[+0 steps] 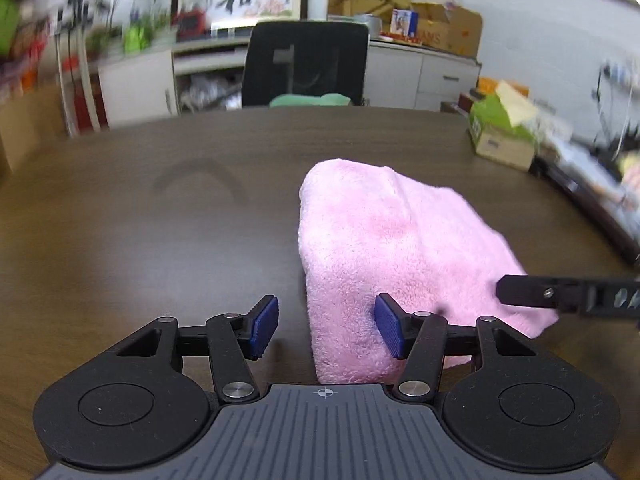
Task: Fold towel
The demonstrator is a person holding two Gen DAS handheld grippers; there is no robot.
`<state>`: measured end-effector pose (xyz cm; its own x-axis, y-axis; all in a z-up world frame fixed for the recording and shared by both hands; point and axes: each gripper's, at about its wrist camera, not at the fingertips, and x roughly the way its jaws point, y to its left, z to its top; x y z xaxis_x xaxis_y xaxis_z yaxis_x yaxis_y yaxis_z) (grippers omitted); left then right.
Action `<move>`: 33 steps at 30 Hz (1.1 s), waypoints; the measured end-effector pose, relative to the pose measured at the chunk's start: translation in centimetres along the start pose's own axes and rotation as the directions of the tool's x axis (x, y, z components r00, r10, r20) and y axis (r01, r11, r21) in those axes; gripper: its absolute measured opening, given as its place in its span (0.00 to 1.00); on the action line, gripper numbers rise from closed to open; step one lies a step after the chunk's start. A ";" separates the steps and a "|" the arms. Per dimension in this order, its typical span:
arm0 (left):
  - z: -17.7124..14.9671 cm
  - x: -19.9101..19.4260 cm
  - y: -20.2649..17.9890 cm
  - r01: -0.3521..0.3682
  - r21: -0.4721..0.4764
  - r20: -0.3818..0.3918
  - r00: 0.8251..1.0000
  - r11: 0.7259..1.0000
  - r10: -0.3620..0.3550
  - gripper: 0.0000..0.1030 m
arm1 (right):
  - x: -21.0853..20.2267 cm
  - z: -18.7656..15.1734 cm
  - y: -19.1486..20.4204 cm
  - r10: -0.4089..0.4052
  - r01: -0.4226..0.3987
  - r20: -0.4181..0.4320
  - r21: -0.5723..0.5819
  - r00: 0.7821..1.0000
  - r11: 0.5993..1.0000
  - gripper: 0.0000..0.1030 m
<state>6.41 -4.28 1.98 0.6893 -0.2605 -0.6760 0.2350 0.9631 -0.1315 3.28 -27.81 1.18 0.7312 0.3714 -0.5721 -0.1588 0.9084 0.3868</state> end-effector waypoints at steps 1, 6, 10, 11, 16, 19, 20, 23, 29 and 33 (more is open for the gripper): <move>0.1 -0.2 0.3 0.009 -0.009 0.004 1.000 1.000 -0.009 0.54 | -0.2 0.3 0.4 0.003 -0.002 0.016 -0.017 1.000 1.000 0.30; 0.2 -1.5 0.5 0.026 -0.019 0.014 1.000 0.999 -0.026 0.54 | 0.5 2.9 2.5 0.061 -0.057 0.050 -0.074 0.997 0.996 0.44; 0.4 -2.8 1.3 0.032 -0.040 0.037 0.999 0.999 -0.030 0.54 | 3.9 5.6 5.1 0.072 -0.071 0.004 -0.112 0.997 0.991 0.43; 0.6 -3.1 1.6 0.030 -0.051 0.047 0.999 0.998 -0.028 0.55 | 5.3 6.2 5.9 0.067 -0.070 -0.027 -0.120 0.997 0.990 0.42; 1.2 -3.9 3.7 0.029 -0.102 0.072 0.997 0.994 -0.022 0.60 | 11.1 6.1 8.2 -0.111 0.076 -0.164 -0.203 0.980 0.976 0.43; 1.3 -3.9 4.9 0.007 -0.128 0.064 0.998 0.992 0.001 0.62 | 11.1 6.2 9.2 -0.122 0.088 -0.130 -0.239 0.984 0.967 0.44; 1.3 -3.8 5.2 0.004 -0.135 0.059 0.998 0.991 0.004 0.62 | 10.6 6.4 9.1 -0.088 0.059 -0.123 -0.218 0.989 0.974 0.44; 1.3 -3.9 6.5 0.008 -0.165 0.049 0.999 0.986 0.000 0.62 | 7.8 6.6 8.3 -0.007 -0.006 -0.085 -0.156 0.996 0.988 0.45; 1.3 -4.6 8.3 0.026 -0.229 0.046 0.999 0.973 -0.015 0.65 | 4.2 3.8 7.2 -0.016 -0.001 -0.129 -0.131 0.991 0.991 0.54; 1.1 -5.0 8.6 0.030 -0.227 0.063 0.998 0.973 -0.016 0.67 | 5.7 1.2 8.8 -0.116 0.086 -0.120 -0.233 0.986 0.969 0.61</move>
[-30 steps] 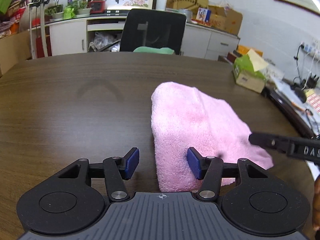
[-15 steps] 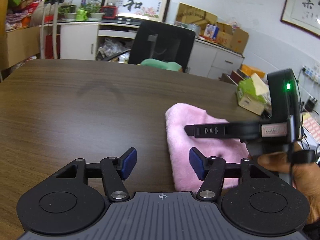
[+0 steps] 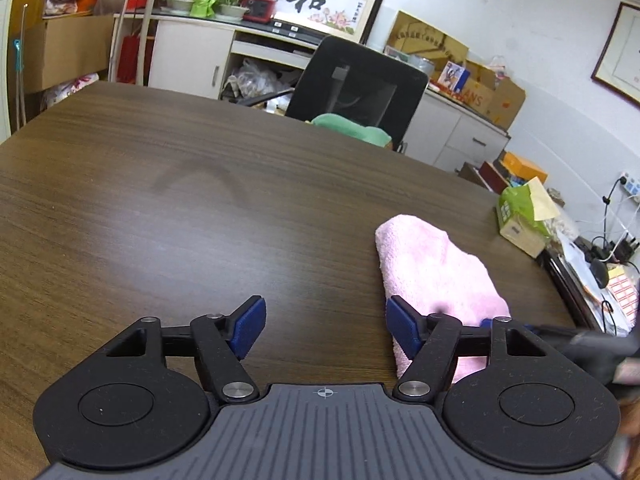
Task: Fold towel
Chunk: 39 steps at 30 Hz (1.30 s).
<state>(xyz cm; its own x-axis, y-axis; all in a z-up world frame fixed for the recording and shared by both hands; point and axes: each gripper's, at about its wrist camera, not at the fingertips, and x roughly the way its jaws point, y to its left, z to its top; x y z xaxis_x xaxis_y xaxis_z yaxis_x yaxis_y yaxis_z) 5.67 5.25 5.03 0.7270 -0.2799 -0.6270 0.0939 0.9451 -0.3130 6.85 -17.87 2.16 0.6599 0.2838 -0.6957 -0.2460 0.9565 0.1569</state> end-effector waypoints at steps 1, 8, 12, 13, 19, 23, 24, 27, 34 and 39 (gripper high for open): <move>-0.1 0.0 0.0 -0.003 0.003 0.004 1.000 1.000 0.003 0.67 | 0.4 -0.2 1.1 -0.022 0.023 0.015 -0.031 1.000 0.999 0.61; -0.2 0.2 1.4 -0.038 -0.018 0.012 0.999 0.999 0.038 0.69 | 2.2 0.6 4.8 0.077 -0.071 0.086 -0.069 0.993 0.995 0.60; -0.6 0.0 2.0 -0.062 0.001 0.030 0.998 0.998 0.062 0.74 | -1.3 0.2 4.1 0.095 -0.086 0.185 -0.057 0.978 0.995 0.64; -0.8 -0.1 1.9 -0.065 0.009 0.033 0.997 0.998 0.064 0.74 | -2.8 -0.1 3.5 0.079 -0.070 0.219 -0.049 0.973 0.996 0.67; -2.2 -0.5 0.2 -0.079 0.110 0.041 0.996 0.991 0.075 0.75 | -6.1 -3.4 -0.8 -0.038 0.031 0.267 0.031 0.963 0.999 0.74; -3.4 -0.5 -0.9 -0.094 0.159 0.048 0.995 0.983 0.088 0.75 | -5.8 -6.2 -2.3 -0.074 0.061 0.230 0.062 0.970 0.996 0.74; -3.7 -0.4 -1.0 -0.097 0.163 0.047 0.995 0.982 0.091 0.75 | -5.6 -6.4 -2.3 -0.079 0.066 0.218 0.065 0.973 0.996 0.74; -4.3 -0.2 -1.1 -0.099 0.156 0.035 0.995 0.983 0.095 0.75 | -4.8 -6.8 -1.7 -0.105 0.098 0.180 0.048 0.978 0.994 0.74; -5.5 0.2 -1.7 -0.100 0.165 0.010 0.995 0.981 0.100 0.84 | -4.6 -7.4 -0.4 -0.130 0.127 0.141 0.030 0.982 0.991 0.79; -6.3 0.5 -2.3 -0.104 0.189 -0.007 0.994 0.976 0.107 0.87 | -4.8 -7.7 -0.6 -0.141 0.136 0.134 0.043 0.981 0.990 0.84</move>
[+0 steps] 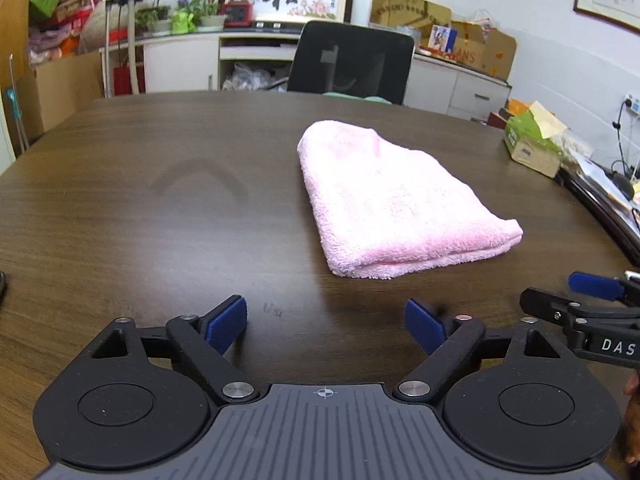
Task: Fold towel
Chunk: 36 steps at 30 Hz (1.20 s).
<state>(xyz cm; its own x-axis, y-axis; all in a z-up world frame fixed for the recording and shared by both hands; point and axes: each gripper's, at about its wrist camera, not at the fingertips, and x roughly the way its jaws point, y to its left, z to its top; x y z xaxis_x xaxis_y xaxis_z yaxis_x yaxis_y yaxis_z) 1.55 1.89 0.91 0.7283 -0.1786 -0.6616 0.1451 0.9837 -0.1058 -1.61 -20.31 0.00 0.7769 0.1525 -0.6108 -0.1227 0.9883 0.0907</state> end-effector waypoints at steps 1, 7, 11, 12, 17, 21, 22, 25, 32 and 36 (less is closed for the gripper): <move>-0.1 0.0 -0.1 -0.002 0.001 0.000 1.000 1.000 0.002 0.88 | 0.1 0.0 0.0 -0.003 0.003 -0.005 0.004 1.000 1.000 0.85; -0.4 0.0 -0.1 -0.015 0.000 0.007 1.000 1.000 0.015 0.93 | 0.2 -0.2 0.0 -0.008 0.008 -0.024 0.004 1.000 1.000 0.92; -0.6 0.1 -0.3 -0.041 0.011 0.012 0.999 0.999 0.040 0.97 | 0.4 -0.2 -0.1 -0.033 0.033 -0.035 0.005 0.999 0.999 0.97; -0.7 0.2 -0.3 -0.051 0.016 0.014 0.999 0.999 0.051 0.97 | 0.4 -0.2 -0.2 -0.039 0.040 -0.038 0.007 0.999 0.999 0.98; -0.9 0.3 -0.5 -0.086 0.024 0.022 0.996 0.996 0.086 1.00 | 0.5 -0.3 0.0 -0.067 0.067 -0.049 -0.005 0.997 0.998 0.99; -1.1 0.4 -0.7 -0.119 0.027 0.029 0.993 0.993 0.118 1.00 | 0.6 -0.3 0.0 -0.075 0.074 -0.053 -0.016 0.996 0.997 0.99; -1.1 0.5 -0.8 -0.128 0.030 0.029 0.991 0.991 0.128 1.00 | 0.6 -0.3 -0.1 -0.077 0.076 -0.053 -0.015 0.996 0.997 0.99; -1.1 0.4 -0.8 -0.136 0.027 0.028 0.990 0.990 0.136 1.00 | 0.6 -0.3 -0.2 -0.079 0.078 -0.054 -0.016 0.995 0.997 0.99; -1.1 0.3 -0.9 -0.157 0.019 0.026 0.987 0.987 0.157 1.00 | 0.6 -0.2 -0.4 -0.076 0.075 -0.055 -0.018 0.996 0.997 1.00; -1.1 0.3 -0.8 -0.159 0.019 0.025 0.987 0.987 0.158 1.00 | 0.7 -0.2 -0.4 -0.075 0.074 -0.055 -0.019 0.996 0.997 1.00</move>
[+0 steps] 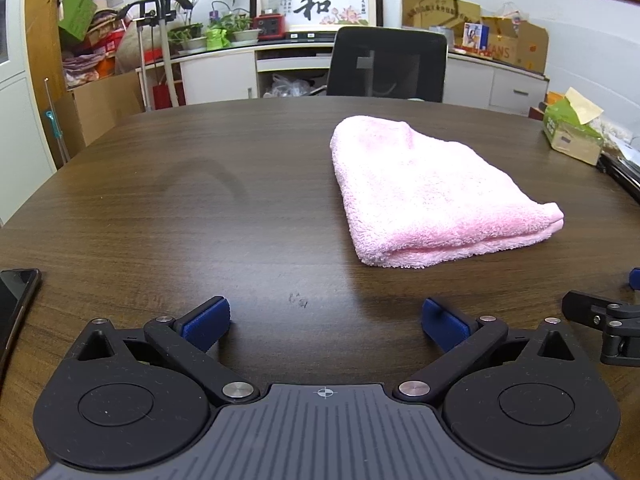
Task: Fold towel
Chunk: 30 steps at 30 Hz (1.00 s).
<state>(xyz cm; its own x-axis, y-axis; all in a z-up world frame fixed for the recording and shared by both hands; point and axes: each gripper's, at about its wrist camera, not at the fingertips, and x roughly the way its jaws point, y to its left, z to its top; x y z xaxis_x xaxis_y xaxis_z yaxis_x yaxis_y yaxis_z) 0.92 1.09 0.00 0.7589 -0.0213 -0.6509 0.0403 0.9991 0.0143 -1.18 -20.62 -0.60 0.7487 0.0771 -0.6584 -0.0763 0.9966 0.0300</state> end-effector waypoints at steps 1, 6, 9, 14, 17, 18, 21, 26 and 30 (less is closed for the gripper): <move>0.0 0.0 0.0 0.000 0.000 0.000 1.000 1.000 0.000 1.00 | 0.0 0.0 0.0 0.000 0.000 0.000 0.000 1.000 1.000 1.00; 0.0 -0.1 -0.1 0.000 0.000 0.000 1.000 1.000 0.000 1.00 | 0.0 0.0 0.1 0.000 0.000 0.000 0.001 1.000 1.000 1.00; 0.0 0.0 -0.1 -0.001 0.000 0.000 1.000 1.000 0.001 1.00 | 0.0 0.0 0.3 -0.001 0.001 0.000 0.001 1.000 1.000 1.00; -0.1 0.0 -0.1 0.000 -0.002 0.001 1.000 1.000 0.000 1.00 | -0.1 -0.1 0.5 -0.002 0.002 0.000 0.002 1.000 1.000 1.00; -0.1 0.0 -0.1 0.000 -0.002 0.001 1.000 1.000 0.000 1.00 | -0.1 -0.1 0.6 -0.003 0.003 0.000 0.003 1.000 1.000 1.00; -0.1 0.0 -0.1 0.000 -0.002 0.000 1.000 1.000 0.000 1.00 | -0.1 -0.1 0.7 -0.003 0.003 0.000 0.003 1.000 1.000 1.00; 0.0 -0.1 -0.1 0.000 -0.002 0.000 1.000 1.000 0.000 1.00 | -0.2 -0.1 0.7 -0.004 0.004 0.000 0.003 1.000 1.000 1.00; 0.0 -0.1 -0.1 0.000 -0.002 0.000 1.000 1.000 0.000 1.00 | -0.2 -0.2 0.9 -0.005 0.005 0.000 0.004 1.000 1.000 1.00; 0.0 -0.1 -0.3 -0.001 -0.003 0.000 1.000 1.000 0.001 1.00 | -0.2 -0.2 0.9 -0.005 0.005 0.000 0.004 1.000 1.000 1.00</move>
<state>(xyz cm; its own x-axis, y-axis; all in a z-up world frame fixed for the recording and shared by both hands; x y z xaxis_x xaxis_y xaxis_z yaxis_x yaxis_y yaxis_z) 0.83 0.84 0.04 0.7589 -0.0204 -0.6509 0.0376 0.9992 0.0125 -1.52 -19.71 -0.56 0.7491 0.0721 -0.6585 -0.0699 0.9971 0.0296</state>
